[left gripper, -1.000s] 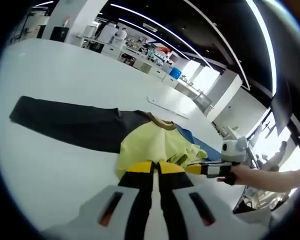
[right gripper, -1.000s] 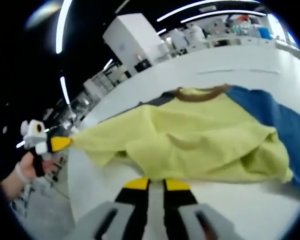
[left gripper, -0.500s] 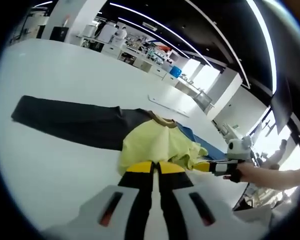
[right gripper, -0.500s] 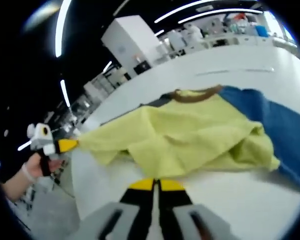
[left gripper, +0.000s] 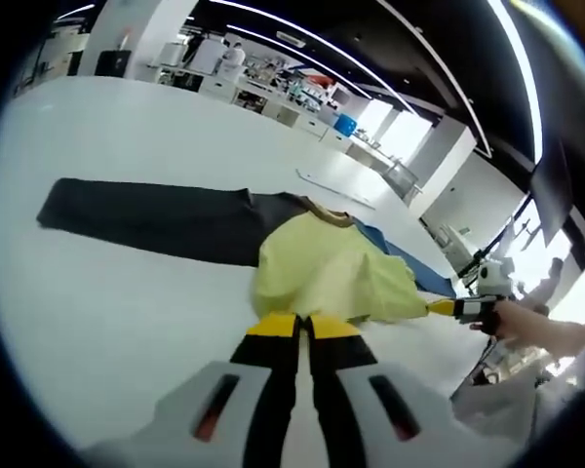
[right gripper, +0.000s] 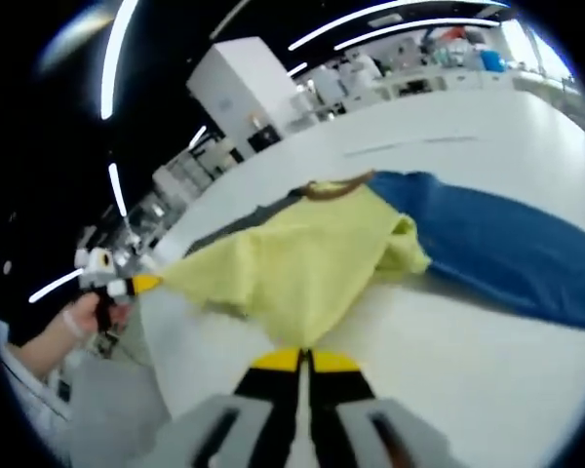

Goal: Fold the garment on the visible template until the final outline fits inside the template.

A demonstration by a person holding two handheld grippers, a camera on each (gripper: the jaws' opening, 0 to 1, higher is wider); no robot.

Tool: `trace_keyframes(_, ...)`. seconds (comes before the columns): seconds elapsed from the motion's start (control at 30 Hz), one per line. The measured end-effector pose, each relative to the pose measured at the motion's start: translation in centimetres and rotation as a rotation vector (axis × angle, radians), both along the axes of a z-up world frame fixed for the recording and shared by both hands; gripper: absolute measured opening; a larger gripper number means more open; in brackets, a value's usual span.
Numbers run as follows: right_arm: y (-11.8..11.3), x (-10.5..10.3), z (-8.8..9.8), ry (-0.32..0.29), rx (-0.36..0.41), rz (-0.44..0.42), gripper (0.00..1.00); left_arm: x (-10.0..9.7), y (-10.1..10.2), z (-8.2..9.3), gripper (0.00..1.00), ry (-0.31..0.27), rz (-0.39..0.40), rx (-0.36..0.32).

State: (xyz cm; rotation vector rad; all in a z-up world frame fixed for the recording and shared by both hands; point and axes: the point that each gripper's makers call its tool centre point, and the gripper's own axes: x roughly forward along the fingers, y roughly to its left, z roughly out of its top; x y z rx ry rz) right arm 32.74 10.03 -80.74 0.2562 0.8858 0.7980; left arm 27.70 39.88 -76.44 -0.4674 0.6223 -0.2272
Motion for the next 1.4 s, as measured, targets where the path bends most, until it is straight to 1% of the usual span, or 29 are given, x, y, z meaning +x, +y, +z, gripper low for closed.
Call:
trace_keyframes(0.03, -0.7, 0.0, 0.0, 0.002, 0.002, -0.013, 0.0, -0.2, 0.1, -0.1, 0.0, 0.006, -0.005, 0.005)
trace_keyframes(0.1, -1.5, -0.6, 0.3, 0.004, -0.003, -0.02, 0.0, -0.3, 0.4, -0.3, 0.0, 0.013, -0.014, 0.011)
trace_keyframes(0.27, -3.8, -1.9, 0.2, 0.01, -0.024, -0.036, 0.0, -1.7, 0.7, -1.1, 0.0, 0.055, -0.066, 0.039)
trace_keyframes(0.33, -4.5, -2.6, 0.2, 0.018, -0.028, -0.043, 0.0, -2.2, 0.8, -1.5, 0.0, 0.072, -0.081, 0.035)
trace_keyframes(0.4, -5.1, -3.9, 0.1, 0.028, -0.039, -0.043, 0.0, -2.9, 0.6, -1.9, 0.0, 0.097, -0.109, 0.046)
trace_keyframes(0.47, -5.6, -5.1, 0.0, 0.035, -0.048, -0.039, 0.0, -3.9, 0.4, -2.7, 0.0, 0.135, -0.158, 0.066)
trace_keyframes(0.5, -6.0, -5.4, -0.1, 0.04, -0.049, -0.04, 0.0, -4.5, 0.2, -3.0, 0.0, 0.161, -0.171, 0.061)
trace_keyframes(0.57, -6.4, -6.3, -0.2, 0.056, -0.047, -0.042, 0.0, -4.9, 0.0, -3.3, 0.0, 0.17, -0.187, 0.061)
trace_keyframes(0.7, -6.8, -8.6, -0.4, 0.08, -0.055, -0.042, 0.0, -6.2, -0.6, -4.1, 0.0, 0.221, -0.207, 0.035)
trace_keyframes(0.83, -7.3, -10.3, -0.9, 0.105, -0.057, -0.042, 0.0, -7.4, -1.1, -5.0, 0.0, 0.267, -0.236, 0.043)
trace_keyframes(0.93, -7.4, -11.4, -1.2, 0.131, -0.055, -0.033, 0.0, -8.1, -1.2, -5.3, 0.0, 0.289, -0.253, 0.052)
trace_keyframes(1.07, -7.5, -12.8, -1.3, 0.156, -0.062, -0.014, 0.0, -8.9, -1.3, -5.5, 0.0, 0.314, -0.257, 0.044)
trace_keyframes(1.17, -7.6, -13.3, -1.7, 0.184, -0.053, -0.017, 0.0, -9.6, -1.4, -5.8, 0.0, 0.337, -0.274, 0.058)
trace_keyframes(1.3, -7.6, -13.7, -2.2, 0.196, -0.062, -0.018, 0.0, -9.9, -1.2, -6.1, 0.0, 0.358, -0.277, 0.049)
trace_keyframes(1.4, -7.7, -13.6, -2.7, 0.198, -0.073, -0.02, 0.0, -10.1, -1.0, -6.6, 0.0, 0.382, -0.279, 0.045)
